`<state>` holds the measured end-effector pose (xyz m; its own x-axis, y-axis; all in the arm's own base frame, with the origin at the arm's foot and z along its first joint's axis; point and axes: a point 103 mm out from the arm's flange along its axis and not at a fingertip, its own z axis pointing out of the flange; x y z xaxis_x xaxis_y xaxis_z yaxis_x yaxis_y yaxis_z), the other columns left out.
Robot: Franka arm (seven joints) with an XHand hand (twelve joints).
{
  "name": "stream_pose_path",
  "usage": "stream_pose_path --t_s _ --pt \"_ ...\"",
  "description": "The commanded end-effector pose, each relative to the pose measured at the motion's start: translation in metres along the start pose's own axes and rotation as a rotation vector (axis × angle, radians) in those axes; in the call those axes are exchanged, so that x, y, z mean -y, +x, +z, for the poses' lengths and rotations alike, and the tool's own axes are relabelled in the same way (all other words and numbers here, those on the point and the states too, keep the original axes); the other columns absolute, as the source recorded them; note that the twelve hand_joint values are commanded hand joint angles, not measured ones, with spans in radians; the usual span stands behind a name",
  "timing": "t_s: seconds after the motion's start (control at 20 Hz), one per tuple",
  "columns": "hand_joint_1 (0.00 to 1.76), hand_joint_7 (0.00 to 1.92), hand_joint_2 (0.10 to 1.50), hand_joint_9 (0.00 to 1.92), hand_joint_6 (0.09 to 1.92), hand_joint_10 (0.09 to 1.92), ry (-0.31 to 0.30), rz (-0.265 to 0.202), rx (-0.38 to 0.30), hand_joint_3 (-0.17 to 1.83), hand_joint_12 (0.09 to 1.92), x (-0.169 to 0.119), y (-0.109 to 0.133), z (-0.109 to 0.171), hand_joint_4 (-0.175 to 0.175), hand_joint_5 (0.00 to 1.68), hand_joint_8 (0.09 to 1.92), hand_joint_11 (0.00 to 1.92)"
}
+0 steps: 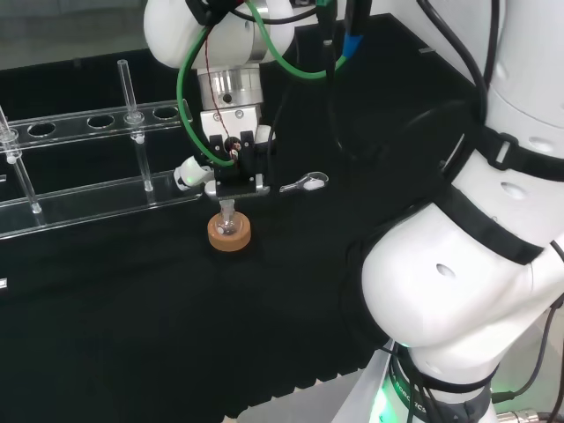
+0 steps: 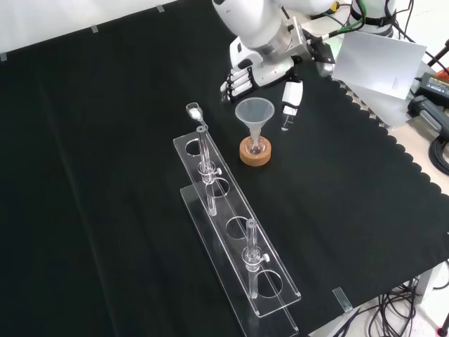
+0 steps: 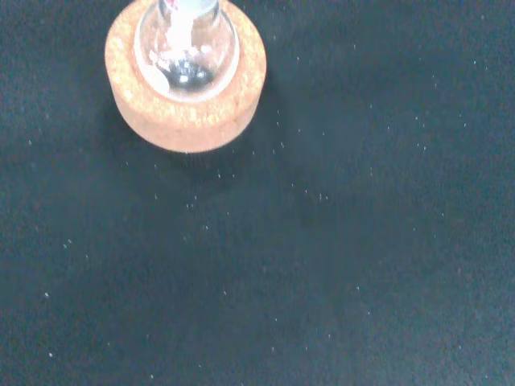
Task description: Place the funnel on the round-bottom flask.
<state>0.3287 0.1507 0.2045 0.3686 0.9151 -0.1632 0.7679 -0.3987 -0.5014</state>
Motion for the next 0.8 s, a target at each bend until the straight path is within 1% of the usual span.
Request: stream_pose_path --t_s 0.05,0.25,0.4,0.55,0.8 --pt "0.17 0.00 0.61 0.00 0.09 0.16 -0.079 -0.032 -0.048 -0.01 0.54 0.016 -0.003 -0.019 0.015 0.00 0.18 0.00" --pt "0.18 0.00 0.61 0.00 0.09 0.14 -0.097 -0.050 -0.042 -0.01 0.51 0.019 -0.005 -0.027 0.015 0.00 0.16 0.00" --pt "0.18 0.00 0.62 0.00 0.09 0.13 -0.117 -0.061 -0.031 -0.01 0.49 0.020 -0.005 -0.039 0.015 0.00 0.15 0.00" --pt "0.19 0.00 0.62 0.00 0.09 0.13 -0.132 -0.060 -0.028 0.00 0.45 0.020 -0.006 -0.046 0.014 0.00 0.15 0.00" --pt "0.19 0.00 0.64 0.00 0.09 0.12 -0.141 -0.067 0.014 0.00 0.44 0.016 -0.012 -0.056 0.012 0.00 0.15 0.00"
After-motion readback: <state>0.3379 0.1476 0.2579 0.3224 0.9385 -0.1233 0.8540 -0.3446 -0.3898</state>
